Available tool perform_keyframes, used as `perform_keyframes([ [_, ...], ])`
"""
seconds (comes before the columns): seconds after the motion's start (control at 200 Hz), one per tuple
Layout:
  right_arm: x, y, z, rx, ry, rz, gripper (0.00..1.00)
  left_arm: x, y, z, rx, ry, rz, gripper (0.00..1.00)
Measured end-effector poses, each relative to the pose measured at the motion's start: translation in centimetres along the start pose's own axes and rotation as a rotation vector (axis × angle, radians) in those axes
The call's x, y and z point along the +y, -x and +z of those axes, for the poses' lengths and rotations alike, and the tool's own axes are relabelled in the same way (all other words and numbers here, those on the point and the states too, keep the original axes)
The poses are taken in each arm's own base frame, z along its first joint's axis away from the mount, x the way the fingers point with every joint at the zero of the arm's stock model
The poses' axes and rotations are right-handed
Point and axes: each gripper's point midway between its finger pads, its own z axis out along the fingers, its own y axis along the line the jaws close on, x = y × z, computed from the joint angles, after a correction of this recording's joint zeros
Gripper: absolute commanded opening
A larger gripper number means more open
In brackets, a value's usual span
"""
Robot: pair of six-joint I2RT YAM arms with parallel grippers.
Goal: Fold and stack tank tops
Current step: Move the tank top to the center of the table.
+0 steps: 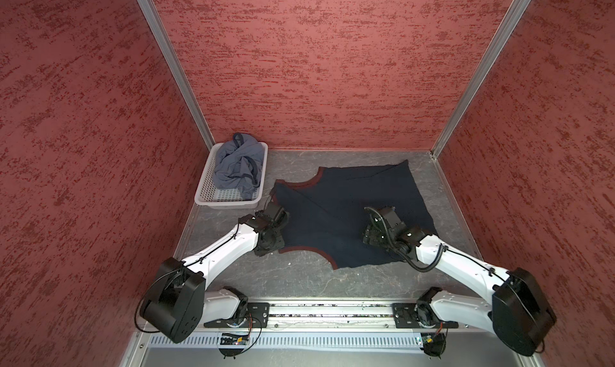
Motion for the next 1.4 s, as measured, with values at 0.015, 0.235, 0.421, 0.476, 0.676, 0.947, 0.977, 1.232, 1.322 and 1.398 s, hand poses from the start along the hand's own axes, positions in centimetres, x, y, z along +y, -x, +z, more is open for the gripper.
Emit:
perform_keyframes([
  [0.015, 0.0, 0.0, 0.0, 0.000, 0.001, 0.000, 0.84, -0.1, 0.0, 0.1, 0.002, -0.002, 0.000, 0.47],
  [0.235, -0.5, -0.8, 0.5, 0.015, 0.000, 0.004, 0.84, -1.0, 0.1, 2.6, 0.025, 0.011, 0.005, 0.29],
  [0.421, -0.8, -1.0, 0.7, 0.020, -0.009, 0.007, 0.84, -1.7, 0.6, 2.7, 0.009, 0.049, 0.050, 0.10],
  [0.476, -1.0, -0.9, 0.7, 0.016, -0.020, 0.010, 0.85, -1.8, 1.0, 2.2, -0.012, 0.069, 0.058, 0.08],
  [0.676, -2.7, -0.4, 1.3, 0.022, -0.074, 0.052, 0.84, -0.3, 0.7, -0.7, -0.091, 0.143, 0.083, 0.09],
  [0.947, -3.2, -0.1, 1.2, 0.019, -0.083, 0.054, 0.85, 3.9, -2.7, 1.3, 0.011, 0.205, 0.020, 0.54],
  [0.977, -3.2, 0.0, 1.1, 0.016, -0.083, 0.053, 0.86, 4.1, -2.7, 1.2, 0.013, 0.209, 0.013, 0.58],
  [1.232, -4.9, 3.1, 0.1, -0.042, -0.103, 0.098, 0.86, 0.2, 2.6, -4.2, -0.185, 0.057, 0.029, 0.76],
  [1.322, -5.0, 5.4, -0.3, -0.073, -0.107, 0.113, 0.86, -2.8, 4.8, -5.6, -0.229, -0.021, 0.059, 0.76],
  [1.398, -4.8, 7.8, -0.3, -0.094, -0.106, 0.122, 0.86, -5.8, 6.3, -5.3, -0.224, -0.078, 0.097, 0.76],
])
